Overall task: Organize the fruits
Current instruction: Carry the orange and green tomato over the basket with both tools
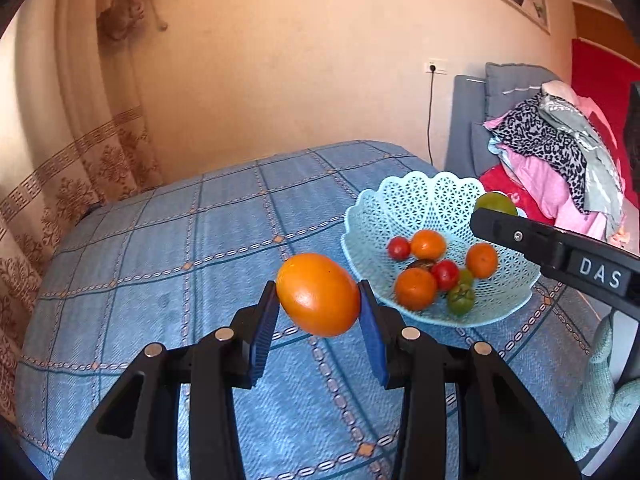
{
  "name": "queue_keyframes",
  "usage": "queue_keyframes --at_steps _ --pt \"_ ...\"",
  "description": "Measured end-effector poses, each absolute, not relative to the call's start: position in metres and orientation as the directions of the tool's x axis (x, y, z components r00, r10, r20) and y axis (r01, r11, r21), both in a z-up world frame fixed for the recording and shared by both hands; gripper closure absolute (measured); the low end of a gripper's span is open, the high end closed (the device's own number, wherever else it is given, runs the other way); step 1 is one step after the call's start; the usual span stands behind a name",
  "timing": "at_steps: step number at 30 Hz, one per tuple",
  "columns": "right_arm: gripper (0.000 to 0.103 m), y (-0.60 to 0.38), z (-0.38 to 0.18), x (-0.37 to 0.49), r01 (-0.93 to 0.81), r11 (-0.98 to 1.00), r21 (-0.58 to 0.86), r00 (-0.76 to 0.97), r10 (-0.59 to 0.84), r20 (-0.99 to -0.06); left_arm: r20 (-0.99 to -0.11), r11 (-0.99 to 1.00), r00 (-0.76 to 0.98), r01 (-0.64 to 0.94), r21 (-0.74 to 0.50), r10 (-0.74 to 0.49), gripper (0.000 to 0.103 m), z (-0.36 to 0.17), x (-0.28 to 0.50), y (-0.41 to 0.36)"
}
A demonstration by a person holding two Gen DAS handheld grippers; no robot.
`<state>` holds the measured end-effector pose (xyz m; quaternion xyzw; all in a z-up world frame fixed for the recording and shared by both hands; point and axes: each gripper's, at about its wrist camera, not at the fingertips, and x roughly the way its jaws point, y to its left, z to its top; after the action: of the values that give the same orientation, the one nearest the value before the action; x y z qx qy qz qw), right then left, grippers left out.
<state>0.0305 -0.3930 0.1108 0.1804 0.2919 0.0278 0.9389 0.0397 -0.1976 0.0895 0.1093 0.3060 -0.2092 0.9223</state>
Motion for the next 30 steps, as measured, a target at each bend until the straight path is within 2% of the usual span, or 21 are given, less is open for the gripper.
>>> queue_keyframes --at_steps 17,30 --pt "0.068 -0.425 0.091 0.042 0.161 0.915 0.370 0.806 0.094 -0.584 -0.627 0.855 0.677 0.518 0.033 -0.386 0.063 0.080 0.065 -0.249" --pt "0.067 -0.434 0.088 0.044 0.180 0.907 0.382 0.801 0.090 -0.592 -0.646 0.837 0.653 0.546 0.040 -0.395 0.063 0.071 0.074 -0.271"
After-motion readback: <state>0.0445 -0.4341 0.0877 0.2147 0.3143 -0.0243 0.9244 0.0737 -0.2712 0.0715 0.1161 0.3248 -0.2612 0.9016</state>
